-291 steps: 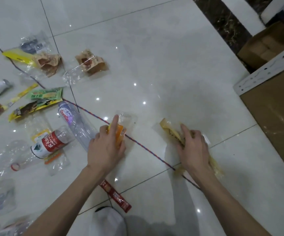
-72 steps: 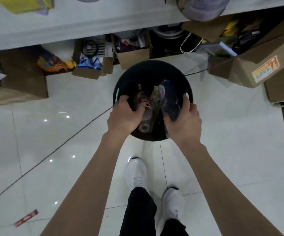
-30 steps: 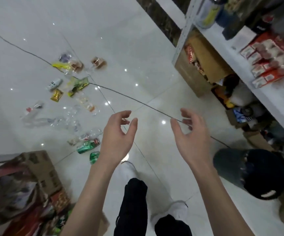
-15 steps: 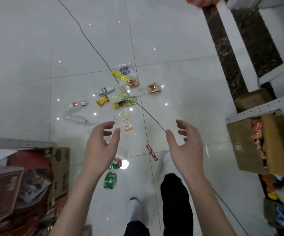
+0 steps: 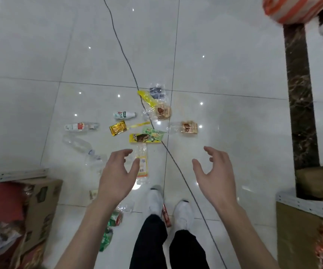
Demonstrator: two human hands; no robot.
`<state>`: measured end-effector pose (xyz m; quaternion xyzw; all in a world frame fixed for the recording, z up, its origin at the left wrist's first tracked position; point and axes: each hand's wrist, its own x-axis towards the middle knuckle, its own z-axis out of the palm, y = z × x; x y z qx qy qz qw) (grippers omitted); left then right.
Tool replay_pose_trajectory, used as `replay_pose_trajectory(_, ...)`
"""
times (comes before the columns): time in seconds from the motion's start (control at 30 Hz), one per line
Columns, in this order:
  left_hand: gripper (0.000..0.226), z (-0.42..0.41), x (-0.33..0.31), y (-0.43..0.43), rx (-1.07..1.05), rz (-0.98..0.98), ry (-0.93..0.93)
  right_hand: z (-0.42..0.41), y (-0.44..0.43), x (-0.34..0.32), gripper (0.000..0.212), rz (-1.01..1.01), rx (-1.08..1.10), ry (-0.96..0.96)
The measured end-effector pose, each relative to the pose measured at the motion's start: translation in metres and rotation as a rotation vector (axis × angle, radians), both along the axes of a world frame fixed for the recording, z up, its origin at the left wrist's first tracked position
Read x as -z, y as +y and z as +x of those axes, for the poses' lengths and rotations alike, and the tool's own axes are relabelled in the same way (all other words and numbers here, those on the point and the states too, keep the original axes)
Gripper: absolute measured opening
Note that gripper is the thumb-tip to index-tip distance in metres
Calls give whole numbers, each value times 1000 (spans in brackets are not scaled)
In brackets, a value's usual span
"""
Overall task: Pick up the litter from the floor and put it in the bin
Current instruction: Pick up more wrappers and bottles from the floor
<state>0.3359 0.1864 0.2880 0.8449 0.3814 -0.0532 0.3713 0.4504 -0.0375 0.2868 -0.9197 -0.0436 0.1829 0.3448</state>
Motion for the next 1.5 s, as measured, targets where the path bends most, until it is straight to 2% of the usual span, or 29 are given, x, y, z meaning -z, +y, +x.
replay_pose_trajectory(0.23, 42, 62, 127, 40, 100, 39, 67, 62, 39, 118, 50, -94, -78, 16)
replay_pose_trajectory(0.43, 46, 116, 285, 81, 261, 164, 133, 112, 65, 268, 55, -197, -148, -23)
replay_pose_trajectory(0.6, 49, 148, 413, 99, 415, 213, 142, 158, 79, 390, 59, -284, -265, -159)
replay_pose_trajectory(0.77, 62, 170, 495, 113, 591, 327, 98, 196, 91, 471, 90, -409, -428, -221)
replay_pose_trajectory(0.83, 66, 173, 510, 114, 654, 368, 103, 204, 92, 490, 99, -501, -493, -222)
replay_pose_trajectory(0.9, 64, 177, 519, 114, 698, 413, 102, 209, 89, 502, 100, -559, -512, -222)
replay_pose_trajectory(1.03, 57, 187, 523, 112, 720, 505, 123, 208, 80, 518, 86, -561, -488, -260)
replay_pose_trajectory(1.23, 50, 180, 522, 106, 715, 499, 129, 190, 76, 526, 55, -512, -406, -256)
replay_pose_trajectory(1.4, 28, 176, 517, 103, 629, 484, 33, 184, 74, 522, 44, -443, -349, -251)
replay_pose_trajectory(1.5, 16, 173, 500, 103, 559, 394, -10, 185, 74, 511, 35, -383, -298, -249)
